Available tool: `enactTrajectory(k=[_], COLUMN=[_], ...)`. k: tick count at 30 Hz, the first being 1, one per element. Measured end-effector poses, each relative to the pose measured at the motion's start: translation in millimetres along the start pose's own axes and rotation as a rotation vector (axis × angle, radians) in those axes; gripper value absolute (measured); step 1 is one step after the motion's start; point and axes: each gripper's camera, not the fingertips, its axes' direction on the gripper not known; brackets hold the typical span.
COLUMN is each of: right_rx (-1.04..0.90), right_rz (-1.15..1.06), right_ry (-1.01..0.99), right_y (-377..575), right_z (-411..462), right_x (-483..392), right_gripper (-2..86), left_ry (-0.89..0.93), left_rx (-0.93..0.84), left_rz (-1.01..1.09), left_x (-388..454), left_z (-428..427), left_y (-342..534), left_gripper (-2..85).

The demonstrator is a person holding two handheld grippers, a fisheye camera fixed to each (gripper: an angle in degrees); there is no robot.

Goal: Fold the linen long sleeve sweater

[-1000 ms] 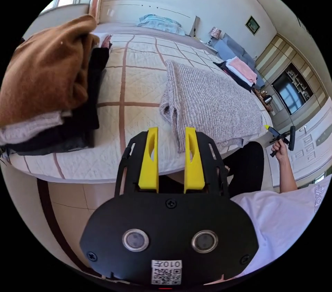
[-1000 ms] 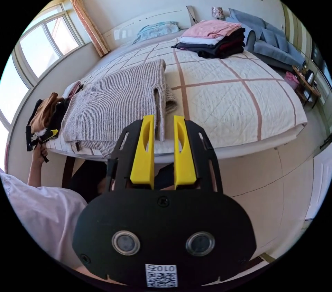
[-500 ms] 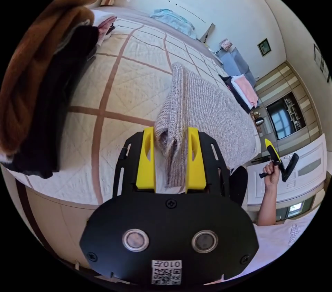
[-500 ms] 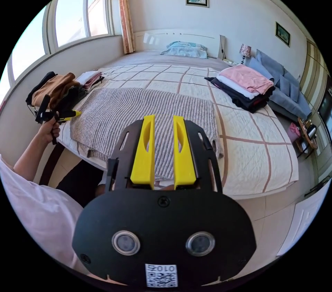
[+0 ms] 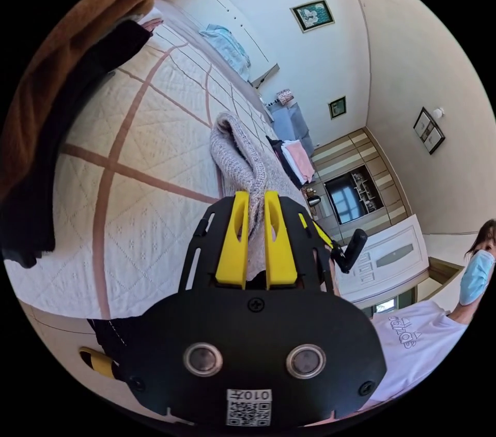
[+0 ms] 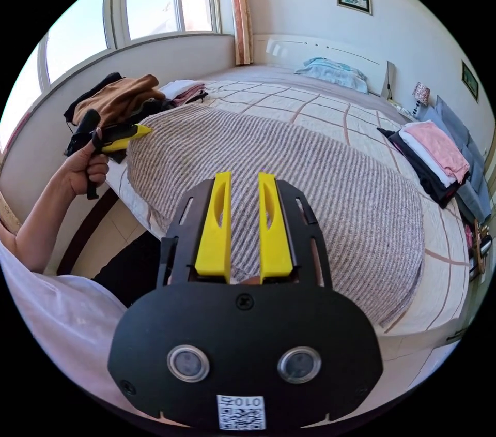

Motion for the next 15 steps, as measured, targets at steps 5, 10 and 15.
enactTrajectory(k=[5,10,15], right_rx=[-0.045,-0.041,-0.066], right_rz=[0.018,0.017,0.012], right_ry=[-0.039,-0.042,-0.031], right_y=[7,2,1], right_z=[28,18,25], right_x=[3,3,-2], right_gripper=[8.1,7.8,8.0], left_ry=[-0.003,-0.145,-0.464], left_rx=[-0.007,-0.072,-0.109], left_rz=[0.024,-0.014,0.199], left_x=[5,-15,27], left_z=[11,30,73], left_y=[-2,8,36], left_gripper=[7.0,6.6,6.6])
